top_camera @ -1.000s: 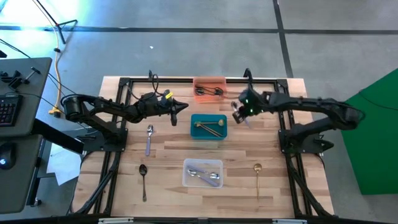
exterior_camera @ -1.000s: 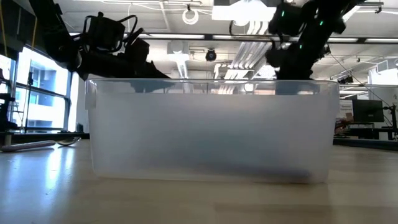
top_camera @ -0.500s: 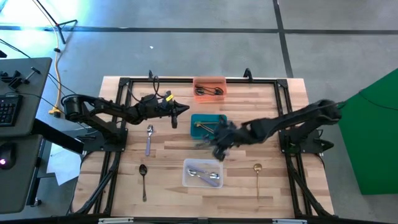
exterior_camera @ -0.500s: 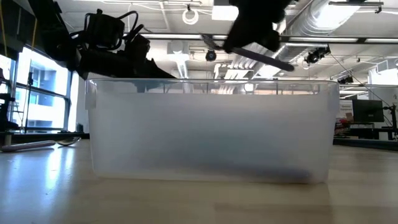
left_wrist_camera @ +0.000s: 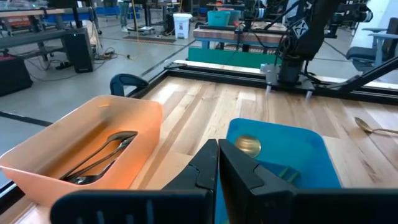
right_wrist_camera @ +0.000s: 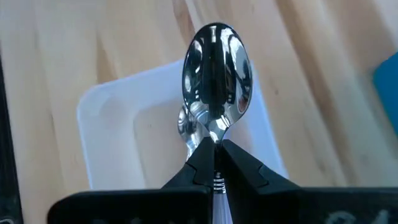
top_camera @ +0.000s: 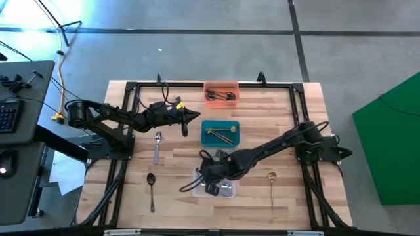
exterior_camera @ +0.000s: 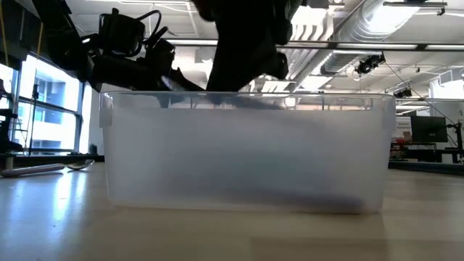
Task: Sort silverware by color (type)
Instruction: Put the purple spoon into the transparent bin, then put the black spoon into the orange bin
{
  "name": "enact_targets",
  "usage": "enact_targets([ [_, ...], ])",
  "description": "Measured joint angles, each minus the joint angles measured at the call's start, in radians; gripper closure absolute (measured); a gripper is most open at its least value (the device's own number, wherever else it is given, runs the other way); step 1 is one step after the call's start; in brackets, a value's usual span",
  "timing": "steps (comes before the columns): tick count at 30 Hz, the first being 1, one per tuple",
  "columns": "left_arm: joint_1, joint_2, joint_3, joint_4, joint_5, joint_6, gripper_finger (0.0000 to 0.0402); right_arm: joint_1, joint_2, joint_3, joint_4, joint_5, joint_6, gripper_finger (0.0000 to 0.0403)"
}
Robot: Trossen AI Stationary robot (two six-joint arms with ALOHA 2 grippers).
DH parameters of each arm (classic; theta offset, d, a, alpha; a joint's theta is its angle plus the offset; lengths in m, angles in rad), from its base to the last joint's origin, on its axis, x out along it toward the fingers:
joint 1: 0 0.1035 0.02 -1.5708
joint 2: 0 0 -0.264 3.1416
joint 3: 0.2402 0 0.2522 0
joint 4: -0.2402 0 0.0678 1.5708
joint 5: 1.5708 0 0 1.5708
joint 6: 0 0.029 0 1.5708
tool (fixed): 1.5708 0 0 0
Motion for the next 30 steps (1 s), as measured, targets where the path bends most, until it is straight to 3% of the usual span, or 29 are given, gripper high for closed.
enact_targets([
  [9, 0.0, 0.0, 0.0, 0.0, 0.0, 0.0, 0.0397, -0.004, 0.077, 0.009, 0.006, -0.058, 0.014, 0.0388],
  [20, 0.0, 0.0, 0.0, -0.046, 0.003, -0.026, 0.0397, -0.005, 0.077, 0.076, -0.091, -0.077, -0.104, 0.0285],
  [23, 0.0, 0.0, 0.0, -0.046, 0.003, -0.027, 0.0397, -0.005, 0.077, 0.159, -0.234, -0.034, -0.163, 0.0298],
  [30, 0.0, 0.0, 0.0, -0.046, 0.015, -0.027, 0.0398, -0.005, 0.066, 0.28, -0.547, 0.13, -0.233, 0.0395],
])
